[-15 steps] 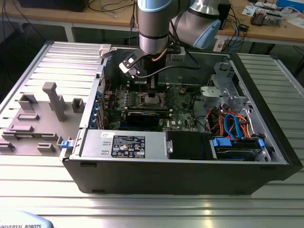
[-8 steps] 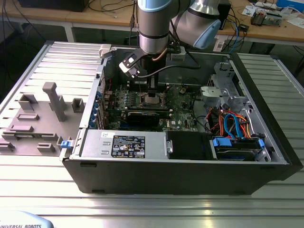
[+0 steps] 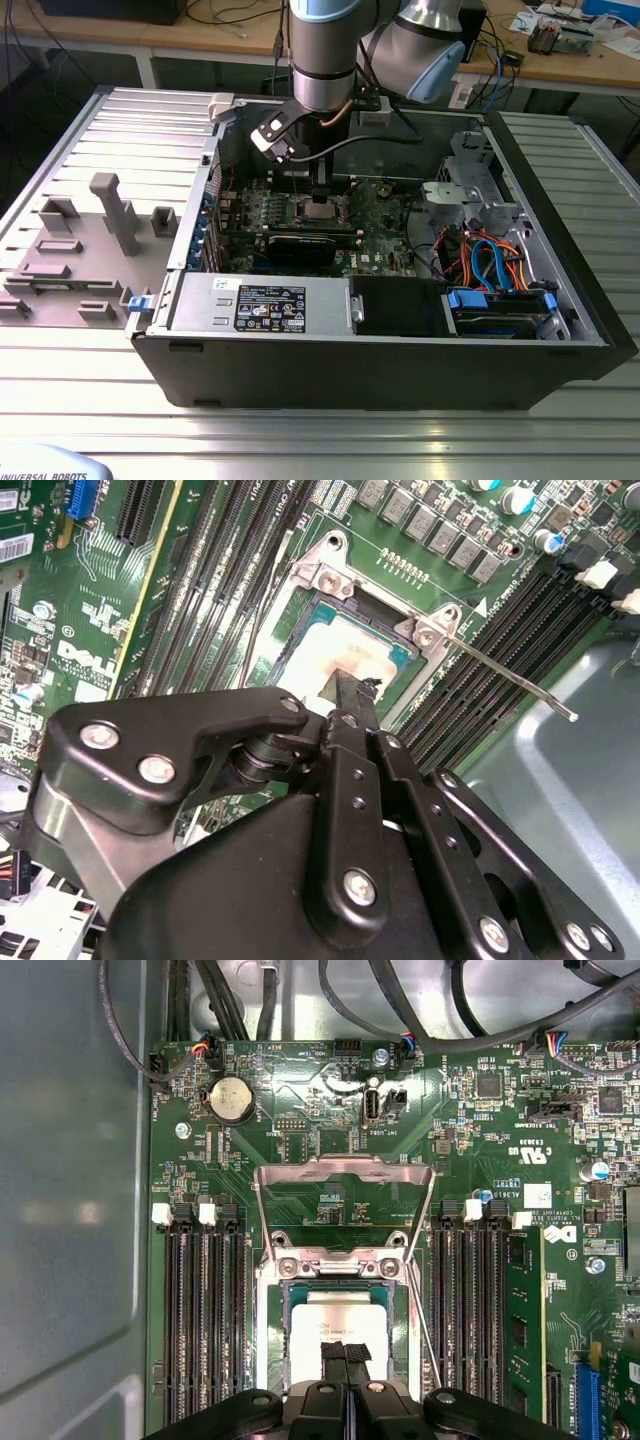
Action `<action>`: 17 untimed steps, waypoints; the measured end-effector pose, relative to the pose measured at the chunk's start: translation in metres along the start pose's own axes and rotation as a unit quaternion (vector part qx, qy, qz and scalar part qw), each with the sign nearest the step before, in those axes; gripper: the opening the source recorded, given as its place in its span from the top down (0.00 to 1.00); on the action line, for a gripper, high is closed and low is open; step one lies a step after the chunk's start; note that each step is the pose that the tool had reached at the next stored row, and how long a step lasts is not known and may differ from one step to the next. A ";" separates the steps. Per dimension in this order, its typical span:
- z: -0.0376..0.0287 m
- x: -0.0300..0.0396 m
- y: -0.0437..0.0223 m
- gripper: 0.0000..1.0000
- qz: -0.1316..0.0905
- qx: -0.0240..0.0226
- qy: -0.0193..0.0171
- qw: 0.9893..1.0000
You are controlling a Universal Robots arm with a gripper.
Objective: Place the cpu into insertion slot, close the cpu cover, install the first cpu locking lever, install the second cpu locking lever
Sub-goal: 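Close the cpu cover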
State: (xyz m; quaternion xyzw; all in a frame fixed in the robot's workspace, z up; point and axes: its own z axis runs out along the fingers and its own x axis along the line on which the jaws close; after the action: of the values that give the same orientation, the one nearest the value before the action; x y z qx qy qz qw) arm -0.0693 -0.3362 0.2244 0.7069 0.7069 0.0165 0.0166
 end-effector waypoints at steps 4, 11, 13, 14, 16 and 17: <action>-0.0017 0.0000 0.0001 0.89 0.000 0.000 0.000 1.000; -0.0031 0.0000 0.0002 0.89 0.000 0.000 0.000 1.000; -0.0035 0.0000 0.0002 0.89 0.000 0.000 0.000 1.000; -0.0037 0.0000 0.0002 0.89 0.000 0.000 0.000 1.000; -0.0041 0.0000 0.0002 0.89 0.000 0.000 0.000 1.000; -0.0043 0.0000 0.0002 0.89 0.000 0.000 0.000 1.000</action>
State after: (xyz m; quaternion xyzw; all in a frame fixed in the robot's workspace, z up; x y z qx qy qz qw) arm -0.0693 -0.3362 0.2288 0.7069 0.7069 0.0165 0.0166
